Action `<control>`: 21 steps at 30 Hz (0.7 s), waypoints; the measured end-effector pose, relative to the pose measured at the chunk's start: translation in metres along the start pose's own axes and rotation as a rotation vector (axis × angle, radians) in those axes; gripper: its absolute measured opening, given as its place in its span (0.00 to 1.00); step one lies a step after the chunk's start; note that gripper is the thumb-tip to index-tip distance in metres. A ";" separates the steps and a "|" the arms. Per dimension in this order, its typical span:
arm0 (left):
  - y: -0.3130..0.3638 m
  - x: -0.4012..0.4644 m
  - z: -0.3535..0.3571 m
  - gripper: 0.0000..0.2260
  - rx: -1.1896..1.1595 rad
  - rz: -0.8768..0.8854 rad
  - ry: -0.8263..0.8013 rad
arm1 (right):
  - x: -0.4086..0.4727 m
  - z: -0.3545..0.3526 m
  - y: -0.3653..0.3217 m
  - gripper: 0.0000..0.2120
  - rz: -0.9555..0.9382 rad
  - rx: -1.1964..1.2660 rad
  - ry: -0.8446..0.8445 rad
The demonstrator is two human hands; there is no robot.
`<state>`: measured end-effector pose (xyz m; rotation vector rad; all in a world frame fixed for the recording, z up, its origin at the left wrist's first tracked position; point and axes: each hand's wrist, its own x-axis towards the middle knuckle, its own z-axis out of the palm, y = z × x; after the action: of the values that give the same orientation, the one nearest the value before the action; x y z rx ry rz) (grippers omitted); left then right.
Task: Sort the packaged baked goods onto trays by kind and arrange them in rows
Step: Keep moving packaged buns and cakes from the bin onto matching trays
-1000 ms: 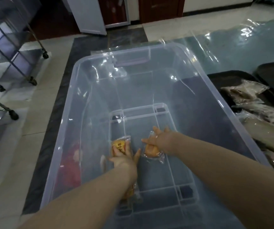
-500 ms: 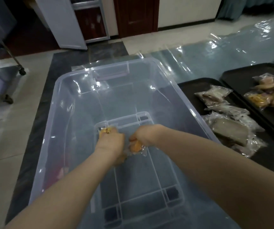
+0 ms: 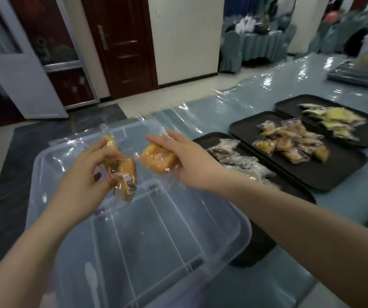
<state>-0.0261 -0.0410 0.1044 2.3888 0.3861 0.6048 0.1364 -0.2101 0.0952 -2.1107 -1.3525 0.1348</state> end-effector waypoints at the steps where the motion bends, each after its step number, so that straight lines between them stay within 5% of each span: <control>1: 0.010 -0.001 0.002 0.19 -0.030 0.025 -0.020 | -0.008 -0.009 0.000 0.38 0.005 0.050 0.049; 10: 0.118 0.000 0.074 0.25 0.000 0.240 -0.077 | -0.088 -0.081 0.053 0.40 -0.039 0.115 0.125; 21: 0.236 0.032 0.251 0.24 -0.036 0.139 -0.023 | -0.183 -0.177 0.266 0.43 0.112 0.322 0.169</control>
<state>0.1572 -0.3335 0.0932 2.4001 0.1987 0.6403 0.3307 -0.5192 0.0485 -1.8792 -1.0387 0.2017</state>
